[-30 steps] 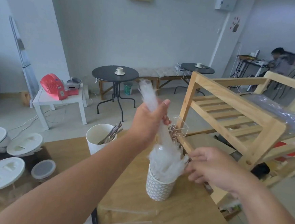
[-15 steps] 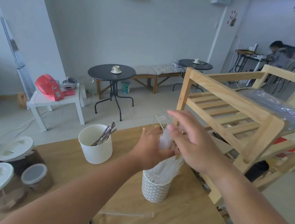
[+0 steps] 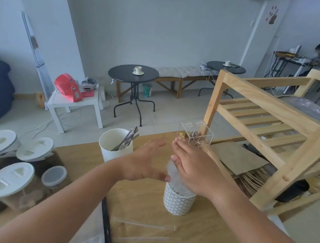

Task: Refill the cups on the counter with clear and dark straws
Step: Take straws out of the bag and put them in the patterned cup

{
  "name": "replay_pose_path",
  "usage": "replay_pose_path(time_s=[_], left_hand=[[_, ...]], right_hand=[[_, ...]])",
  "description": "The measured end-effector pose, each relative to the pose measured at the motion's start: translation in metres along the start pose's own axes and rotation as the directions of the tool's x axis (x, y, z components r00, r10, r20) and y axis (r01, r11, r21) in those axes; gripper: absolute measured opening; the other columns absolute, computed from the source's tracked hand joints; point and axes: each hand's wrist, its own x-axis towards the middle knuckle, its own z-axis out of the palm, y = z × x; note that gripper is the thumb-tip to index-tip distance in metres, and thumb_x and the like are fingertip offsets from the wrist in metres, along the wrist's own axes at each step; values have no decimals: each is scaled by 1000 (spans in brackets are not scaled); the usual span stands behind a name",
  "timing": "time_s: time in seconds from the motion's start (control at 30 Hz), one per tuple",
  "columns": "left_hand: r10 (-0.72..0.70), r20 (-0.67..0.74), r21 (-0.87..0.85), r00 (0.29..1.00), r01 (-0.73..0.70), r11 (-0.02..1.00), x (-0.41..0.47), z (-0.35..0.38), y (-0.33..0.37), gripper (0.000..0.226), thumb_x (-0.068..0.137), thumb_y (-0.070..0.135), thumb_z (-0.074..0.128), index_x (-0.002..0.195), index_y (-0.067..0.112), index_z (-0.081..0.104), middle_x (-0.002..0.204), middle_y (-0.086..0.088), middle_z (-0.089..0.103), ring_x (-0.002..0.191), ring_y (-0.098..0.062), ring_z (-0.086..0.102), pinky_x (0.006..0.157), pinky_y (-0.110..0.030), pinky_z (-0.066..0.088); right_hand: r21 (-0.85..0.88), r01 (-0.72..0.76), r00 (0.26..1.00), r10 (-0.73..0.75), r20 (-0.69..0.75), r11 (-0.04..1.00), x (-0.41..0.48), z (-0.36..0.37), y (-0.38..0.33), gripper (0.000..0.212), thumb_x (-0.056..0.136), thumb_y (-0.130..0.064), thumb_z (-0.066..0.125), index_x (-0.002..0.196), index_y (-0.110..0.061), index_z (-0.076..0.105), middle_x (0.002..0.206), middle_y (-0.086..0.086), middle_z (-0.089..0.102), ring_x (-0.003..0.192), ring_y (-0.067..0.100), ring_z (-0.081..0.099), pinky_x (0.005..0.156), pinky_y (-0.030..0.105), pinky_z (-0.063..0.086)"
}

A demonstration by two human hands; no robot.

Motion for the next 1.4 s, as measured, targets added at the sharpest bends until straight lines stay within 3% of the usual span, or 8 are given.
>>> replay_pose_path(time_s=[0.13, 0.43, 0.53, 0.67, 0.77, 0.83, 0.93, 1.4], left_hand=[[-169, -2, 33, 986, 169, 985, -18, 15, -45, 79, 94, 38, 71, 159, 31, 27, 162, 8, 30, 144, -10, 31, 109, -21, 26], [-333, -12, 184, 943, 329, 926, -49, 65, -122, 45, 100, 24, 54, 145, 25, 50, 149, 6, 48, 134, -18, 50, 112, -32, 40], [-323, -136, 236, 937, 347, 907, -65, 50, -144, 41, 97, 17, 51, 137, 21, 58, 135, 0, 56, 122, -23, 58, 102, -32, 46], [-462, -247, 287, 852, 520, 805, -90, 30, -179, 49, 95, 13, 52, 142, 25, 50, 142, -7, 47, 131, -32, 49, 108, -49, 45], [-564, -223, 370, 795, 604, 706, -108, 28, -200, 62, 92, 9, 55, 149, 25, 38, 145, -10, 40, 136, -39, 41, 107, -56, 44], [-548, -204, 395, 811, 580, 712, -115, 29, -212, 59, 91, 8, 55, 146, 20, 37, 140, -12, 41, 131, -40, 45, 104, -56, 46], [-508, -207, 383, 836, 547, 744, -116, 33, -223, 57, 91, 7, 57, 144, 18, 40, 135, -13, 46, 124, -38, 51, 101, -54, 48], [-477, -364, 187, 800, 565, 804, -113, 40, -237, 23, 93, 5, 55, 109, 14, 69, 112, -8, 69, 99, -26, 65, 83, -31, 52]], right_hand=[[-100, -10, 997, 18, 74, 995, 1, 18, 5, 90, 100, -66, -5, 170, -17, 21, 178, -1, 21, 164, 18, 15, 134, 43, 13], [-119, -11, 994, 23, 102, 993, 1, 12, -1, 79, 107, -62, 10, 171, -17, 17, 179, -1, 17, 165, 18, 11, 134, 43, 10], [-57, 39, 985, -48, -165, 998, -4, -7, -15, 74, 111, -59, 22, 157, -8, 49, 163, 10, 49, 155, 30, 37, 129, 47, 26], [-115, 325, 776, -334, -535, 939, -19, 9, -63, 34, 103, -33, 59, 107, -4, 75, 104, 10, 73, 103, 34, 62, 92, 47, 52], [31, 493, 860, -482, -168, 869, -26, 65, -102, 26, 104, -28, 55, 96, -10, 72, 88, 1, 62, 90, 23, 52, 72, 37, 49], [113, 411, 890, -425, 166, 905, -24, 113, -113, 30, 107, -32, 50, 121, -16, 71, 109, -2, 61, 109, 22, 52, 84, 37, 52], [110, 324, 865, -341, 368, 940, -23, 167, -116, 38, 109, -31, 49, 145, -25, 58, 132, -6, 52, 129, 20, 44, 91, 39, 47], [390, 402, 849, -497, 179, 828, -21, 204, -158, 30, 105, -35, 57, 127, -21, 72, 134, -9, 57, 120, 17, 43, 106, 38, 44]])
